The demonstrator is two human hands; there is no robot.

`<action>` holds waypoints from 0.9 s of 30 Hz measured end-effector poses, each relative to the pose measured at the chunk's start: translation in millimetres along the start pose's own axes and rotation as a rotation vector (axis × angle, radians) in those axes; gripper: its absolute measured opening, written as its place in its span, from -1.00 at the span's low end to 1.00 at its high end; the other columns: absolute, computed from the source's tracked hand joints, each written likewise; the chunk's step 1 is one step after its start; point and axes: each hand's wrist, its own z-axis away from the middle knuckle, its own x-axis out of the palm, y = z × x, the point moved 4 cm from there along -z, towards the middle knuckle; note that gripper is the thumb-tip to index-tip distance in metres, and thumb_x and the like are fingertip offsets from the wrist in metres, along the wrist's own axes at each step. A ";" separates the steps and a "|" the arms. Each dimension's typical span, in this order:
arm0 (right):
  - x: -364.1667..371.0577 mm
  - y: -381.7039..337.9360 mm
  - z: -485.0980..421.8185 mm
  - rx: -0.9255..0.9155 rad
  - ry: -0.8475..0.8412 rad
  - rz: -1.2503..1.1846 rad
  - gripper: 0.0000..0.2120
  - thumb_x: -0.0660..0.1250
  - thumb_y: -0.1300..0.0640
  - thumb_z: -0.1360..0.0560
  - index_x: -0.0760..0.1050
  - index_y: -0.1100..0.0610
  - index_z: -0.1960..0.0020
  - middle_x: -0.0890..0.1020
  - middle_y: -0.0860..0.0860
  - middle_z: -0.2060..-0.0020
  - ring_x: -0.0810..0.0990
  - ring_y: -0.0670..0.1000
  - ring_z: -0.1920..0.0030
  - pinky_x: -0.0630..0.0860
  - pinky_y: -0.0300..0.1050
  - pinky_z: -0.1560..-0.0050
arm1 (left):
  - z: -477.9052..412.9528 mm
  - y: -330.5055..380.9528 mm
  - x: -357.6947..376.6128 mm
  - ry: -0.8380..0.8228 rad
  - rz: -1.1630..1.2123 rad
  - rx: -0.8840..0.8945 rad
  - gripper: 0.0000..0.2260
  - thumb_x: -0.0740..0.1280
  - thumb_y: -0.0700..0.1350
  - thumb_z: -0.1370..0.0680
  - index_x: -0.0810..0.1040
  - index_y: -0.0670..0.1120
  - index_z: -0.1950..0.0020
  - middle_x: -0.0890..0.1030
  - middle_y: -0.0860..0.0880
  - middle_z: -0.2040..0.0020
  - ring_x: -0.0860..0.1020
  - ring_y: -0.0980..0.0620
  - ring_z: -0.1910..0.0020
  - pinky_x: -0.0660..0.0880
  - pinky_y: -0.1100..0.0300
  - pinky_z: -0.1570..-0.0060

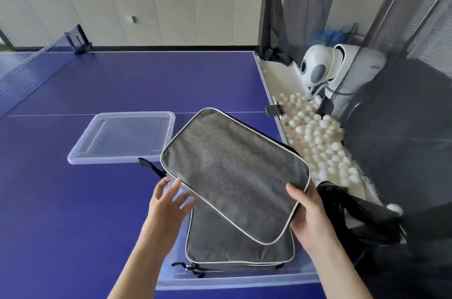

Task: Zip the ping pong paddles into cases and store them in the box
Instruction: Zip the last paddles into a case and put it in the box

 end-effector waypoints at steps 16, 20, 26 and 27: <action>-51.4 11.1 -48.7 0.206 0.113 0.487 -0.61 0.38 0.25 -0.48 0.44 0.15 -0.29 0.64 0.14 -0.09 0.65 0.11 -0.03 0.56 -0.01 0.07 | -6.6 -16.9 -47.2 0.067 -0.598 -0.303 -0.58 0.48 -0.20 -0.44 0.46 -0.12 -0.26 0.67 -0.19 0.00 0.64 -0.07 0.21 0.52 0.18 0.32; -65.1 27.2 -50.6 0.163 0.238 0.556 -0.67 0.39 0.21 -0.50 0.45 0.15 -0.25 0.62 0.13 -0.10 0.63 0.09 -0.03 0.54 -0.05 0.14 | -7.6 -29.5 -42.0 0.106 -0.618 -0.317 -0.60 0.46 -0.24 -0.47 0.44 -0.14 -0.26 0.64 -0.24 -0.03 0.63 -0.16 0.14 0.56 0.06 0.27; -70.7 41.5 -50.3 0.073 0.224 0.841 -0.75 0.39 0.15 -0.50 0.52 0.07 -0.18 0.64 0.03 -0.07 0.61 0.03 -0.05 0.54 0.01 -0.13 | -9.8 -59.6 -54.3 0.207 -0.775 -0.338 -0.53 0.45 -0.20 -0.48 0.40 -0.14 -0.35 0.62 -0.15 -0.07 0.61 -0.15 0.04 0.57 -0.02 0.06; -70.8 44.8 -49.4 0.055 0.233 0.895 -0.69 0.40 0.14 -0.49 0.50 0.07 -0.22 0.63 0.01 -0.09 0.60 0.03 -0.07 0.53 0.00 -0.15 | -9.4 -63.3 -54.6 0.223 -0.803 -0.332 -0.50 0.46 -0.19 -0.47 0.38 -0.14 -0.37 0.61 -0.14 -0.10 0.60 -0.14 0.03 0.56 0.01 0.08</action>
